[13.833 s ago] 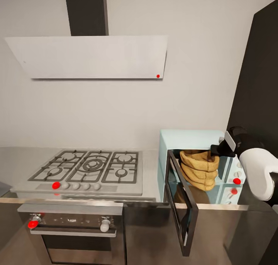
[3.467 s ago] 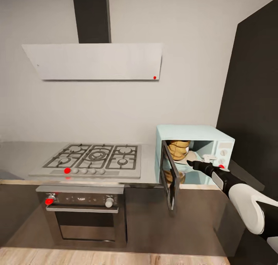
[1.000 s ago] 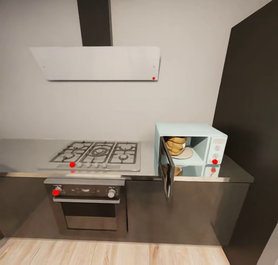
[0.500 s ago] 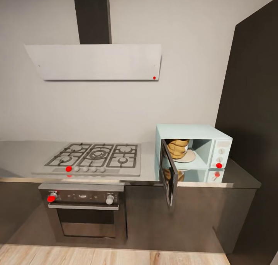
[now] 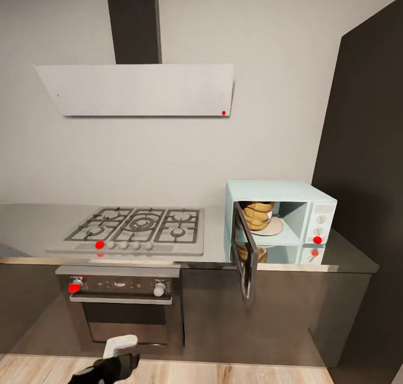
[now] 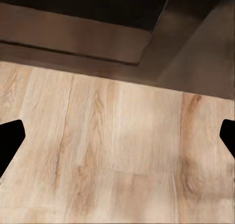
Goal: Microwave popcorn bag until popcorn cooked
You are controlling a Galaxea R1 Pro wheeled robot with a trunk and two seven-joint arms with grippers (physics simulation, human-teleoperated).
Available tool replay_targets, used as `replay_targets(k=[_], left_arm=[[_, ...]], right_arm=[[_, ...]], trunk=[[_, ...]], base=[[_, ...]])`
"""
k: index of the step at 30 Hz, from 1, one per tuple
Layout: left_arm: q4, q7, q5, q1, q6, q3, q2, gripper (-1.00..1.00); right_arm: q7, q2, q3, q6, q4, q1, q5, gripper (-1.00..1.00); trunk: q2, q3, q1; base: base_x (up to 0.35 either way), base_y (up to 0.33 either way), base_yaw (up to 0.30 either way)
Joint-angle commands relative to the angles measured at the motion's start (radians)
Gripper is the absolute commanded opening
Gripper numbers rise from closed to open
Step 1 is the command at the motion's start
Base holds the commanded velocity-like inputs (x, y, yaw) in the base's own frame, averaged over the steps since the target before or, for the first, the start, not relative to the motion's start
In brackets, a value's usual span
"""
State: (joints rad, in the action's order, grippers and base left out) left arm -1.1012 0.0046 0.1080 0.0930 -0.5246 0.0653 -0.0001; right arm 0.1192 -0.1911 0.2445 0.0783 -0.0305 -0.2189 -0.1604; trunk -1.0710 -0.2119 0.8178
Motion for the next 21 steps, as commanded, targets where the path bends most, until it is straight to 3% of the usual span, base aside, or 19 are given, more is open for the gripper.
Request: replay_targets(k=[1, 3, 5, 9, 11, 13, 16, 18, 21], left_arm=[[-0.061, -0.001, 0.005, 0.01, -0.047, 0.0, -0.005, 1.0], [-0.151, -0.003, 0.003, 0.02, -0.1, -0.002, -0.016, 1.0], [-0.213, -0.004, 0.002, 0.037, -0.124, -0.027, -0.031, 1.0], [-0.251, -0.012, 0.006, 0.131, -0.17, -0.13, -0.048, 1.0], [-0.268, -0.041, 0.009, 0.179, -0.212, -0.146, -0.064, 1.0], [-0.306, -0.114, 0.009, 0.221, -0.243, -0.152, -0.082, 1.0], [-0.332, -0.215, 0.008, 0.258, -0.25, -0.154, -0.087, 1.0], [-0.333, -0.338, 0.002, 0.269, -0.238, -0.158, -0.079, 1.0], [-0.321, -0.461, -0.002, 0.271, -0.125, -0.166, -0.049, 1.0]], right_arm=[[0.002, -0.001, 0.009, 0.007, -0.003, -0.002, -0.01, 1.0], [0.002, -0.001, 0.009, 0.007, -0.003, -0.001, -0.01, 1.0], [0.002, -0.001, 0.009, 0.008, -0.003, -0.002, -0.01, 1.0], [0.002, 0.001, 0.008, 0.008, -0.003, -0.001, -0.01, 1.0], [0.002, 0.003, 0.007, 0.008, -0.003, -0.001, -0.01, 1.0], [0.002, 0.002, 0.007, 0.008, -0.003, -0.001, -0.01, 1.0], [0.002, 0.001, 0.007, 0.008, -0.003, -0.001, -0.01, 1.0], [0.002, 0.0, 0.007, 0.008, -0.003, -0.001, -0.01, 1.0], [0.002, -0.001, 0.006, 0.007, -0.003, -0.001, -0.01, 1.0]], trunk=[[-0.001, -0.002, 0.0], [-0.001, -0.002, 0.0], [-0.001, -0.002, 0.0], [-0.001, -0.002, 0.0], [-0.001, -0.002, 0.0], [-0.001, -0.002, 0.0], [-0.001, -0.002, 0.0], [-0.001, -0.002, 0.0], [-0.001, -0.002, 0.0]], base=[[0.0, 0.0, 0.0], [0.0, 0.0, 0.0], [0.0, 0.0, 0.0], [0.0, 0.0, 0.0], [0.0, 0.0, 0.0], [0.0, 0.0, 0.0], [0.0, 0.0, 0.0], [0.0, 0.0, 0.0], [0.0, 0.0, 0.0]])
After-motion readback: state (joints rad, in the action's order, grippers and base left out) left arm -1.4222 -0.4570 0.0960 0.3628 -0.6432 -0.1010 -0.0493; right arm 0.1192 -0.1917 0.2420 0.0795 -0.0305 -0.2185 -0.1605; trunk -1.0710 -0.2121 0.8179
